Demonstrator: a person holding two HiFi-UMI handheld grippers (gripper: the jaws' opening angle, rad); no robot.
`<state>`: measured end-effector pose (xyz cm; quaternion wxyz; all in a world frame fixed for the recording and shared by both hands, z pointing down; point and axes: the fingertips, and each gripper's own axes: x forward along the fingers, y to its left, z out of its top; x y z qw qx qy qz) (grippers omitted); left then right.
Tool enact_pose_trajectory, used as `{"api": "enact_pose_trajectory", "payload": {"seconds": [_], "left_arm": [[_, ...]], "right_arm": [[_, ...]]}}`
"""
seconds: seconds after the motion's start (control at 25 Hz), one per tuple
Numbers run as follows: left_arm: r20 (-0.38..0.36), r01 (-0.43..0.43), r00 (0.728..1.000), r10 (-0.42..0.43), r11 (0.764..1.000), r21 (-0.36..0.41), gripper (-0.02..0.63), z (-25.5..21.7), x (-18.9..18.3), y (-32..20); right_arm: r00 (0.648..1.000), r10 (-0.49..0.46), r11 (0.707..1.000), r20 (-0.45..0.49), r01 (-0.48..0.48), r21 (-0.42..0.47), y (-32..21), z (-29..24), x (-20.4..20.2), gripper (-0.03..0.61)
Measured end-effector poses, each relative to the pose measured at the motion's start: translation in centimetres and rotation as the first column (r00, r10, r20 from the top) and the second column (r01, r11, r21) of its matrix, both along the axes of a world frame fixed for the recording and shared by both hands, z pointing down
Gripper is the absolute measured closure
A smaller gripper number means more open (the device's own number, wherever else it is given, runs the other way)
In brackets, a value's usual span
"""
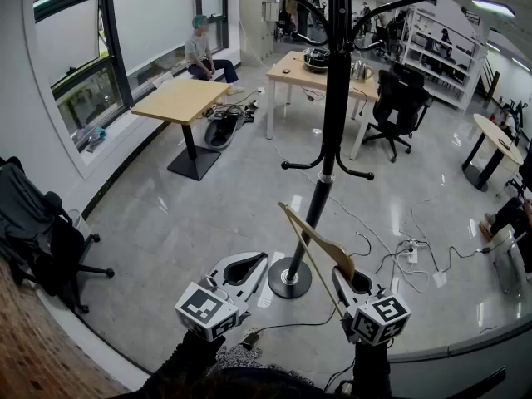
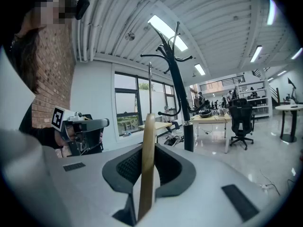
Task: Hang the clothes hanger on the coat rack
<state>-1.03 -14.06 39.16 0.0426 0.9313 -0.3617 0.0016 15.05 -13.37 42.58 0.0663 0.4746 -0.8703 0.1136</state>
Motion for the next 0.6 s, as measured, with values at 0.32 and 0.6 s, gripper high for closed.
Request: {"api": "enact_pose_trajectory", "payload": {"seconds": [0.32, 0.6], "left_arm": [[-0.016, -0.006, 1.0, 0.006, 1.0, -0.005, 0.604, -0.8, -1.7, -8.6], [-0.033, -0.045, 0.998, 0.044, 0.999, -0.021, 0.604, 1.1, -2.9, -12.9]], "right_arm": [[0.997, 0.004, 1.0, -0.083, -0.005, -0.007, -8.7, 1.1, -2.9, 0.519], [0.995, 0.046, 0.997, -0.094, -0.051, -0.05, -15.8, 1.9, -4.6, 0.518]]}}
